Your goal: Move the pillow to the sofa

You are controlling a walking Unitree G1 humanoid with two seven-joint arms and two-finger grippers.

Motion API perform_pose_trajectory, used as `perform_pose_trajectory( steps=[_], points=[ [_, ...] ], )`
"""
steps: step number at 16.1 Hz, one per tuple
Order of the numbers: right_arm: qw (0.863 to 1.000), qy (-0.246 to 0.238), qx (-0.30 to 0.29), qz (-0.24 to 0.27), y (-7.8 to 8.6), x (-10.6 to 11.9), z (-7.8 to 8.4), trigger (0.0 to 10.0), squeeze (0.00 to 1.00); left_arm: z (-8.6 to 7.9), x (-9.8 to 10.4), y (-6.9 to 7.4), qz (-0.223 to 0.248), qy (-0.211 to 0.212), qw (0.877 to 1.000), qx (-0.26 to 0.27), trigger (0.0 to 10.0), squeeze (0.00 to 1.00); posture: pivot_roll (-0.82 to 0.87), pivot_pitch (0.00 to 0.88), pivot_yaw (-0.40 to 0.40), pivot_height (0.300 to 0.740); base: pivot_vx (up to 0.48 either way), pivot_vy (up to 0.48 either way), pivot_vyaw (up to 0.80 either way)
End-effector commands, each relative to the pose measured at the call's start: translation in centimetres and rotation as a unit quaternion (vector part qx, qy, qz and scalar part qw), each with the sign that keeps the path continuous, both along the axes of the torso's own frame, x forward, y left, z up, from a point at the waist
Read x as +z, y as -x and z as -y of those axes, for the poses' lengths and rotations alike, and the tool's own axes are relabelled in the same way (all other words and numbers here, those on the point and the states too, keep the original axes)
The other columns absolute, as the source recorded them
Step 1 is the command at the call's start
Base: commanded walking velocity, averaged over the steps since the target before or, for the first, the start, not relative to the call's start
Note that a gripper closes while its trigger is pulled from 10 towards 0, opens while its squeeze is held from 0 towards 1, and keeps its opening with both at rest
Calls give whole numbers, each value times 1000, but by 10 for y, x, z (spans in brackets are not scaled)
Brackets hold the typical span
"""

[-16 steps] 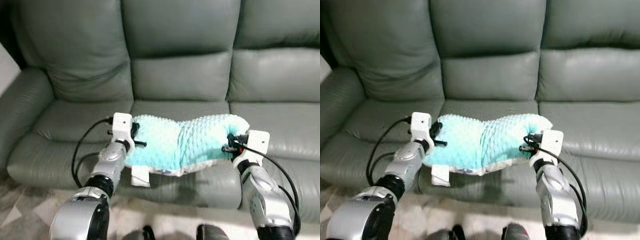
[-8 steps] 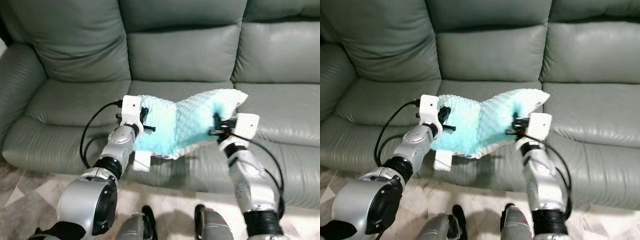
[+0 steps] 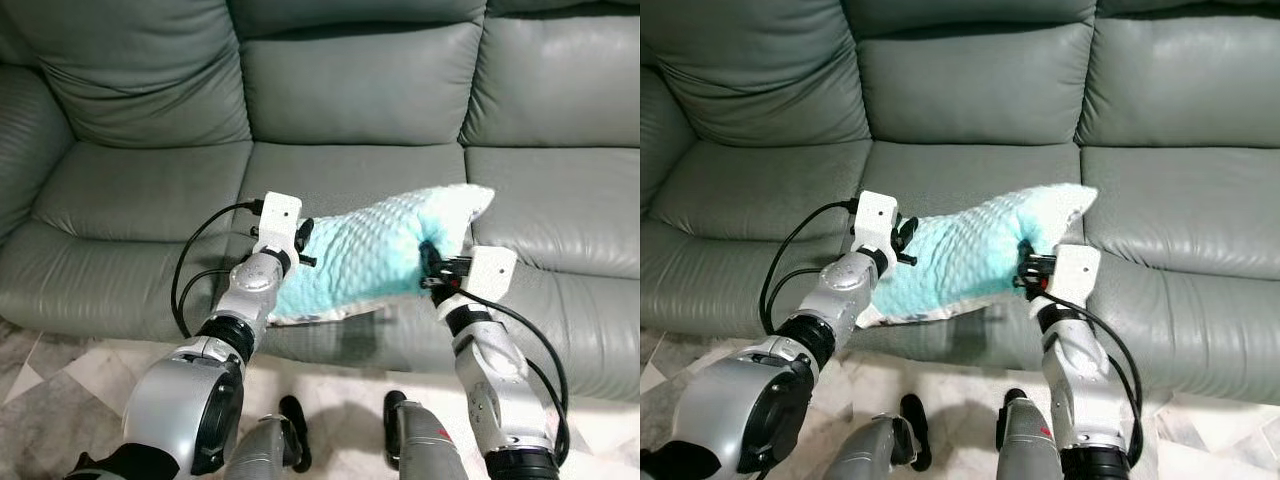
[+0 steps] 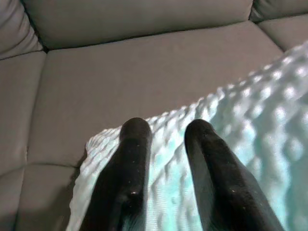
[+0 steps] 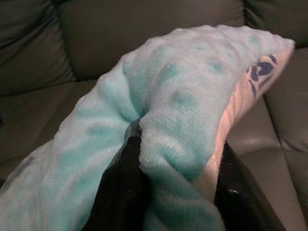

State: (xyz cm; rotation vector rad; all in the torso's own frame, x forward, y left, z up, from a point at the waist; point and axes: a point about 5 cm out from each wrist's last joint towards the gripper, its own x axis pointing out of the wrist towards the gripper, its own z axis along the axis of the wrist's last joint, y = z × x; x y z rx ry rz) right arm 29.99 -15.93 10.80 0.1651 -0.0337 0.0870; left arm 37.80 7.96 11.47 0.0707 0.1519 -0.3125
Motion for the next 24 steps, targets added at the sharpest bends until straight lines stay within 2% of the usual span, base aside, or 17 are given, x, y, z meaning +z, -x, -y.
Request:
perform_pose_trajectory(
  steps=[1,6,7,9,10,13,14,17,20,24],
  points=[
    [1000,-8,-9,-20,6,-10,3,10000,1000,-7,-17,7,-22,-17,1000,11,10000,1000,-261,392,138,740,0,0,0],
    [999,-12,-12,-37,12,-18,5,10000,1000,-16,-22,9,-26,-20,999,25,10000,1000,-252,389,138,740,0,0,0],
    [999,-16,-16,-43,14,-21,3,10000,1000,-28,-19,7,-18,-5,999,51,10000,1000,-239,391,144,740,0,0,0],
    [998,-21,-19,-50,16,-24,2,10000,1000,-38,-15,4,-8,8,998,69,10000,1000,-232,390,147,740,0,0,0],
    [997,-30,-27,-62,18,-30,1,10000,1000,-48,-10,3,9,16,996,84,10000,1000,-206,388,152,740,0,0,0],
    [994,-46,-37,-92,20,-42,-5,10000,1000,-71,-4,4,47,13,993,105,10000,1000,-173,384,160,740,0,0,0],
    [991,-47,-44,-118,21,-52,-9,10000,1000,-89,-7,10,59,7,990,124,10000,0,-156,381,163,740,0,0,0],
    [985,-56,-63,-148,20,-64,-7,10000,1000,-98,-14,21,63,10,990,127,10000,0,-139,378,168,740,0,0,0],
    [984,-56,-64,-154,15,-71,-3,10000,1000,-102,-20,35,57,13,991,123,10000,0,-106,369,176,740,0,0,0],
    [986,-42,-83,-139,6,-68,11,10000,1000,-103,-20,39,50,12,992,118,10000,0,-93,365,181,740,0,0,0]
  ],
)
